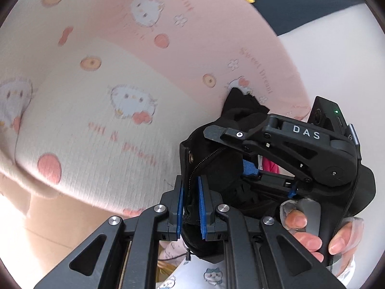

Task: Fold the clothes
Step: 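Lift the folded black jacket with both grippers beside the clothes pile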

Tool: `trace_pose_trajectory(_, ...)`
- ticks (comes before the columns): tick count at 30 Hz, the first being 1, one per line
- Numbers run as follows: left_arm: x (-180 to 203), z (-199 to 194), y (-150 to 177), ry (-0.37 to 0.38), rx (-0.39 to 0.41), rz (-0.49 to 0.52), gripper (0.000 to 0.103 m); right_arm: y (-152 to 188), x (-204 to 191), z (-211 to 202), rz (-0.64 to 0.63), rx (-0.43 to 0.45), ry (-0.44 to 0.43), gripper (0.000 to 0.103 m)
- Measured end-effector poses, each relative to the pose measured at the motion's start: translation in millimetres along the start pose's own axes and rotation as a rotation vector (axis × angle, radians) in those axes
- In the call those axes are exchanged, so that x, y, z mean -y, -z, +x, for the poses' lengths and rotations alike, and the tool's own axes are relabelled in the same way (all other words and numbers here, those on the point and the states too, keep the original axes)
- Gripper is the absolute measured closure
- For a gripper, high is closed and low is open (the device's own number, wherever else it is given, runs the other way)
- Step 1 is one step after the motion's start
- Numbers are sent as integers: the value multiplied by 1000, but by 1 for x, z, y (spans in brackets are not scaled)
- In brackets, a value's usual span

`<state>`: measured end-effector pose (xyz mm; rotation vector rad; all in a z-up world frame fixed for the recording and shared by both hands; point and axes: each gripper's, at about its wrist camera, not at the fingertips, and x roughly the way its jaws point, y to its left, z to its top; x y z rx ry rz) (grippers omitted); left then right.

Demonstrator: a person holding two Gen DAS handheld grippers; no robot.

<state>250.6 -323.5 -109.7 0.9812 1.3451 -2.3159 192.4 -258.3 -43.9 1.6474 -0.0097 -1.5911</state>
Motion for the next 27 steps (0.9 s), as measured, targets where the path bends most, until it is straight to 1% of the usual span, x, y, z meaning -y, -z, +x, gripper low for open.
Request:
trace_pose_trajectory(3, -4, 2, 1, 10, -18, -27, 94, 5, 1, 2, -25, -15, 24, 66)
trace_pose_trajectory(6, 3, -3, 2, 23, -2, -20, 92, 9, 2, -8, -25, 0, 31, 63)
trace_pose_trajectory(7, 6, -6, 2, 31, 4, -22, 92, 10, 2, -12, -27, 9, 35, 59)
trace_pose_trajectory(8, 8, -9, 1, 30, 13, -30, 92, 11, 0, -18, -40, 18, 51, 50)
trace_pose_trajectory(9, 10, -12, -1, 17, 22, -42, 91, 12, -1, -25, -52, 28, 68, 46)
trace_pose_trajectory(10, 11, -15, -2, 0, 32, -52, 85, 13, -2, -32, -57, 45, 81, 41)
trace_pose_trajectory(11, 12, -18, -4, -17, 41, -62, 78, 15, -3, -39, -63, 63, 95, 40)
trace_pose_trajectory(13, 9, -24, -7, -32, 63, -80, 34, 17, -6, -58, -85, 110, 119, 36)
trace_pose_trajectory(14, 9, -27, -8, -38, 70, -83, 31, 17, -6, -65, -95, 123, 120, 36)
trace_pose_trajectory(16, 11, -30, -10, -55, 76, -74, 31, 18, -4, -80, -112, 147, 122, 36)
trace_pose_trajectory(18, 13, -32, -11, -72, 81, -64, 31, 15, 8, -91, -92, 151, 114, 35)
trace_pose_trajectory(21, 16, -36, -14, -97, 90, -50, 31, -18, 51, -88, -11, 171, 90, 35)
trace_pose_trajectory(24, 23, -27, -17, -124, 63, -8, 31, -57, 58, -60, 76, 188, 96, 35)
trace_pose_trajectory(27, 31, -7, -21, -142, 23, 45, 31, -71, 89, -65, 150, 208, 103, 35)
